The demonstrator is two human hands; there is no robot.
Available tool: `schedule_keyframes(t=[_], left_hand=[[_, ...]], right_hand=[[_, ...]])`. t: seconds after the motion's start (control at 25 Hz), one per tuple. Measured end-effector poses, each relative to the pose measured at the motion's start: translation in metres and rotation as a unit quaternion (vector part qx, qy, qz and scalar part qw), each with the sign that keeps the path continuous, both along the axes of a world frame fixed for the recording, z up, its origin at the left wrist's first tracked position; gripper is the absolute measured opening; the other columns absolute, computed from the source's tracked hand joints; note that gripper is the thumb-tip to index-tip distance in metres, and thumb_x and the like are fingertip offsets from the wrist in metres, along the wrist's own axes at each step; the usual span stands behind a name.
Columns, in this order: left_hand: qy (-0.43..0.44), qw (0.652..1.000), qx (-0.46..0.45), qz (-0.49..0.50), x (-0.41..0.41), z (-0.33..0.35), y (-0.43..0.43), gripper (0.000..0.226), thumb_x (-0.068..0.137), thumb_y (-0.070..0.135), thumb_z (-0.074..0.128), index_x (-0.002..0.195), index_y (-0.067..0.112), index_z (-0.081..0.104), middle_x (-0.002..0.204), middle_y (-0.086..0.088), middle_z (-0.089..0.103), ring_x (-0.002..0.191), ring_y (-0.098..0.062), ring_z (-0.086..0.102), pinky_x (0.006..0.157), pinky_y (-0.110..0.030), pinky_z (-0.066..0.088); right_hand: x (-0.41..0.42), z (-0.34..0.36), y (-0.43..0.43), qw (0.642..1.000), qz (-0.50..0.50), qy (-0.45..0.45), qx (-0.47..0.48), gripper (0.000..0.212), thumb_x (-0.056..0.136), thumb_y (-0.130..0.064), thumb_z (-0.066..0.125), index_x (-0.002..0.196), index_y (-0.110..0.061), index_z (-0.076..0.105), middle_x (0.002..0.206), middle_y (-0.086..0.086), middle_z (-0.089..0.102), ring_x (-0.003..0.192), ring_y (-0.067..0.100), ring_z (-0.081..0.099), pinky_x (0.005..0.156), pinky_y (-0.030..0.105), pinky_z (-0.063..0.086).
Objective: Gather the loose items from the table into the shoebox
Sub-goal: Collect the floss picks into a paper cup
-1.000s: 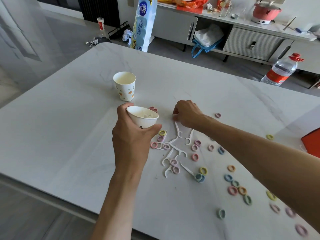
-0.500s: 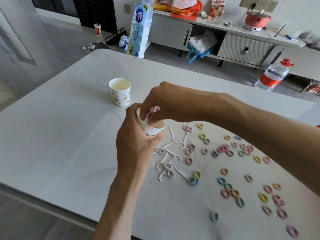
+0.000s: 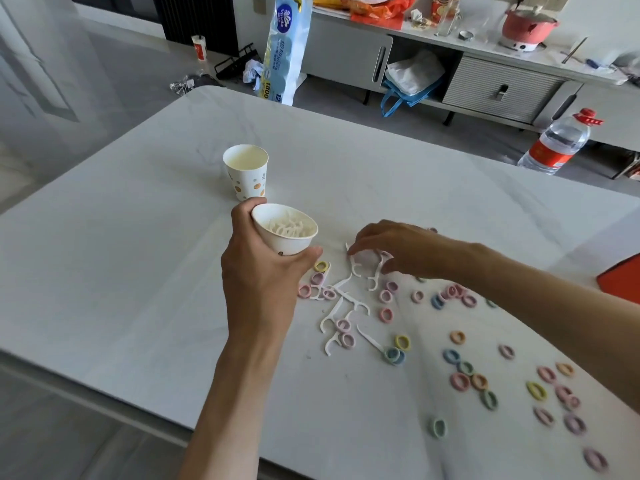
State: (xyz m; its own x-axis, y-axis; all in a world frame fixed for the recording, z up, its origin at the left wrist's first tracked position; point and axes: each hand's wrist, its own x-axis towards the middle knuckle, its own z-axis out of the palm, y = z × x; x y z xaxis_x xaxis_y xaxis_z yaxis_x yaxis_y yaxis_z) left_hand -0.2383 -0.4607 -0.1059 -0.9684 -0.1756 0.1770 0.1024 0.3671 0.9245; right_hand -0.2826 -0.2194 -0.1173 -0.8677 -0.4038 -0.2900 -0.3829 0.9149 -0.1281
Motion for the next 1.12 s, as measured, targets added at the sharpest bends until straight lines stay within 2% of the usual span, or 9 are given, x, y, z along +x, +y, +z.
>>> schedule_keyframes(t=[0.12,0.32,0.4,0.48,0.64,0.72,0.88,1.0,1.12], left_hand=[[-0.001,1.0,-0.003,0.001,-0.001,-0.001,0.001,0.073,0.061,0.025,0.09,0.122,0.025,0.049,0.113,0.009,0.065,0.1,-0.017,0.061,0.076,-0.023,0.043],[-0.003,1.0,-0.005,-0.004,0.001,0.0,0.005,0.073,0.063,0.026,0.09,0.123,0.024,0.049,0.114,0.009,0.064,0.1,-0.016,0.06,0.073,-0.016,0.04],[-0.006,1.0,-0.007,-0.003,0.001,0.001,0.003,0.073,0.063,0.025,0.09,0.123,0.023,0.05,0.112,0.009,0.064,0.098,-0.016,0.059,0.069,-0.012,0.039],[-0.011,1.0,-0.01,-0.002,0.001,0.0,0.001,0.072,0.063,0.025,0.09,0.123,0.023,0.05,0.113,0.009,0.065,0.1,-0.017,0.06,0.074,-0.019,0.042],[-0.011,0.999,-0.03,-0.008,0.001,0.0,0.001,0.074,0.064,0.024,0.089,0.125,0.023,0.048,0.113,0.006,0.065,0.101,-0.019,0.06,0.082,-0.031,0.047],[-0.011,0.999,-0.038,-0.015,0.001,0.0,0.002,0.073,0.065,0.022,0.088,0.126,0.023,0.048,0.114,0.007,0.064,0.101,-0.018,0.06,0.081,-0.029,0.047],[-0.004,0.999,-0.042,-0.03,0.003,0.002,0.005,0.069,0.066,0.022,0.085,0.125,0.025,0.049,0.11,0.011,0.064,0.09,-0.009,0.057,0.071,-0.017,0.041],[0.0,0.999,-0.031,-0.041,0.004,0.005,0.006,0.068,0.065,0.023,0.086,0.122,0.03,0.049,0.103,0.016,0.063,0.084,-0.004,0.058,0.066,-0.011,0.042],[0.0,0.999,-0.025,-0.037,0.004,0.005,0.003,0.068,0.066,0.023,0.086,0.123,0.03,0.049,0.108,0.015,0.064,0.087,-0.003,0.059,0.064,-0.009,0.041]], right_hand=[[-0.008,-0.013,-0.002,0.999,0.019,0.011,-0.036,0.053,0.075,-0.014,0.08,0.121,-0.031,0.06,0.122,-0.012,0.056,0.108,0.011,0.051,0.087,0.031,0.045],[-0.014,-0.021,-0.013,0.995,0.056,0.073,-0.045,0.017,0.081,-0.017,0.075,0.093,-0.026,0.069,0.098,-0.013,0.062,0.089,0.005,0.047,0.071,0.033,0.048],[-0.014,-0.023,-0.012,0.995,0.061,0.067,-0.033,0.012,0.083,-0.017,0.073,0.091,-0.024,0.068,0.097,-0.011,0.062,0.089,0.008,0.049,0.071,0.029,0.045],[-0.011,-0.023,-0.01,0.996,0.047,0.063,-0.033,0.011,0.086,-0.013,0.07,0.093,-0.02,0.066,0.093,-0.01,0.062,0.089,0.011,0.054,0.071,0.026,0.043],[-0.007,0.009,-0.016,0.966,-0.12,0.113,-0.197,0.008,0.085,-0.014,0.071,0.089,-0.018,0.066,0.073,-0.01,0.067,0.069,0.011,0.064,0.066,0.026,0.049],[-0.009,0.044,-0.028,0.933,-0.131,0.139,-0.303,0.009,0.083,-0.013,0.073,0.085,-0.022,0.069,0.066,-0.012,0.068,0.06,0.001,0.061,0.062,0.014,0.046],[-0.003,0.093,-0.073,0.953,-0.026,0.104,-0.283,0.008,0.081,-0.017,0.075,0.086,-0.024,0.075,0.067,-0.016,0.067,0.059,-0.003,0.057,0.059,0.007,0.042],[0.002,0.095,-0.097,0.967,0.03,0.075,-0.242,0.017,0.082,-0.017,0.076,0.098,-0.022,0.075,0.088,-0.012,0.068,0.073,0.001,0.059,0.067,0.012,0.044],[0.005,0.09,-0.087,0.951,-0.017,0.103,-0.291,0.021,0.084,-0.014,0.073,0.104,-0.019,0.072,0.088,-0.015,0.067,0.071,0.0,0.061,0.066,0.008,0.043]])
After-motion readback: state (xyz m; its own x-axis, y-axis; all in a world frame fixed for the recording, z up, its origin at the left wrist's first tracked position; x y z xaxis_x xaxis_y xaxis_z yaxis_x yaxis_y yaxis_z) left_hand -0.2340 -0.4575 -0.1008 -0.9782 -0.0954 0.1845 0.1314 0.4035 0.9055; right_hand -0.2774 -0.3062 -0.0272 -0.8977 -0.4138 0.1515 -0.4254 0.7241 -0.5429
